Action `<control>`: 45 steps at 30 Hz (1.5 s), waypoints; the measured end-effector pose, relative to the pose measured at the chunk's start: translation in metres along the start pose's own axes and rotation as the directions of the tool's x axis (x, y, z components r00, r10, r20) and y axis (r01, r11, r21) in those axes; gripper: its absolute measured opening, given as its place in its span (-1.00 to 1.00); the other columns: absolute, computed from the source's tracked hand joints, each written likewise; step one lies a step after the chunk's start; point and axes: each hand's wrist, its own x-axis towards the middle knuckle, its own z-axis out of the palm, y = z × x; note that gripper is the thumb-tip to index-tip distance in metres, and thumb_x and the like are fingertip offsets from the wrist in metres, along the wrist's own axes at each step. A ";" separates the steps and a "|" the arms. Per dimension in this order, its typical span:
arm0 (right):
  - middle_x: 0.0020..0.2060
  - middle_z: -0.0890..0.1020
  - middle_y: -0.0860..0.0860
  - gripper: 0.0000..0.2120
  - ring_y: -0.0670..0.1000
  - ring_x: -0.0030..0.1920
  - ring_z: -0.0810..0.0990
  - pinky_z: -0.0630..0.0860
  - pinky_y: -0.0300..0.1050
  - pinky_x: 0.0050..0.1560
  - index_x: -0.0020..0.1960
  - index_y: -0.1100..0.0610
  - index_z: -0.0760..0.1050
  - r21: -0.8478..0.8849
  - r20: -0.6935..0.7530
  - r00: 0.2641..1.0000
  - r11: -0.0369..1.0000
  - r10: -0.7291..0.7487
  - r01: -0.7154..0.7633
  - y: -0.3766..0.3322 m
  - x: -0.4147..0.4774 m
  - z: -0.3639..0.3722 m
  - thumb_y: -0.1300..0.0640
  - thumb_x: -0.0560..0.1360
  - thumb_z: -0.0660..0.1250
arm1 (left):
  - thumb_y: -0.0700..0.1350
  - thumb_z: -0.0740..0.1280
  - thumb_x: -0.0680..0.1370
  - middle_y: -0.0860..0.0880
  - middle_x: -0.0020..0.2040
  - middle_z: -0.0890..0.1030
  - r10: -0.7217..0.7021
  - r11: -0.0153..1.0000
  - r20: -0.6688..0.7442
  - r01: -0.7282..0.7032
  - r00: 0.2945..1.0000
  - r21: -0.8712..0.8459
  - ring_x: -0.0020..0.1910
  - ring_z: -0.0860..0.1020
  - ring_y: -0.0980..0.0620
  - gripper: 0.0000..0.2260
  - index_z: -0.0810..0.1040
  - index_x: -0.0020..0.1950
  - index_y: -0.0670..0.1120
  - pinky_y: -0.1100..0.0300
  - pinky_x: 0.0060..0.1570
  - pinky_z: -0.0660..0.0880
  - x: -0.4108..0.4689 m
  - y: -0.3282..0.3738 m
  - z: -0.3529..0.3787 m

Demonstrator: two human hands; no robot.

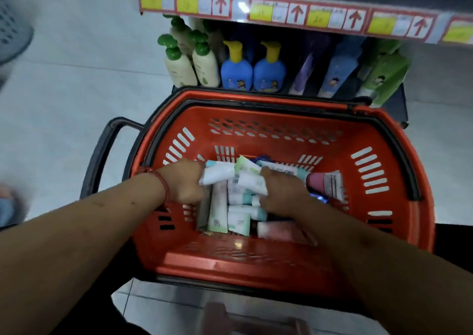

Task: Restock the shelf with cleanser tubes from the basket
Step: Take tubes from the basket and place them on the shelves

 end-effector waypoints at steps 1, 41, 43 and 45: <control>0.10 0.63 0.10 -0.50 0.19 0.08 0.63 0.53 -0.01 -0.02 0.31 0.09 0.36 0.041 -0.039 0.999 0.999 0.013 -0.011 -0.001 -0.005 -0.019 -0.06 0.45 0.38 | -0.07 0.39 0.51 -0.09 -0.02 0.64 0.001 0.998 -0.057 -0.005 0.998 -0.064 -0.06 0.60 -0.11 -0.84 0.44 -0.02 -0.06 0.16 -0.21 0.48 -0.006 0.003 -0.010; -0.01 0.69 0.34 -0.60 0.34 -0.01 0.71 0.65 0.18 0.04 0.14 0.32 0.51 0.929 -0.263 0.918 -0.180 0.298 0.325 -0.039 -0.130 -0.266 -0.04 0.60 0.35 | 0.06 0.52 0.46 -0.20 -0.05 0.63 -0.180 -0.204 -0.475 -0.505 0.861 -0.838 -0.14 0.66 -0.07 -0.62 0.54 0.08 -0.16 -0.04 -0.02 0.62 -0.101 0.087 -0.160; -0.11 0.69 0.28 -0.61 0.26 -0.13 0.71 0.67 0.12 -0.05 0.14 0.33 0.51 0.926 -0.259 0.913 -0.188 0.316 0.327 -0.036 -0.130 -0.266 -0.02 0.60 0.36 | 0.15 0.61 0.34 -0.23 0.05 0.69 -0.219 -0.101 -0.479 -0.508 0.850 -0.856 -0.01 0.66 -0.15 -0.55 0.63 0.05 -0.12 -0.09 0.10 0.60 -0.102 0.083 -0.160; -0.14 0.68 0.26 -0.66 0.19 -0.18 0.69 0.67 0.07 -0.08 0.15 0.34 0.52 0.918 -0.287 0.889 -0.165 0.356 0.362 -0.032 -0.130 -0.267 0.05 0.59 0.38 | 0.12 0.64 0.33 -0.25 0.09 0.68 -0.254 -0.134 -0.463 -0.505 0.849 -0.853 0.05 0.63 -0.20 -0.53 0.66 0.09 -0.12 -0.11 0.17 0.60 -0.101 0.080 -0.161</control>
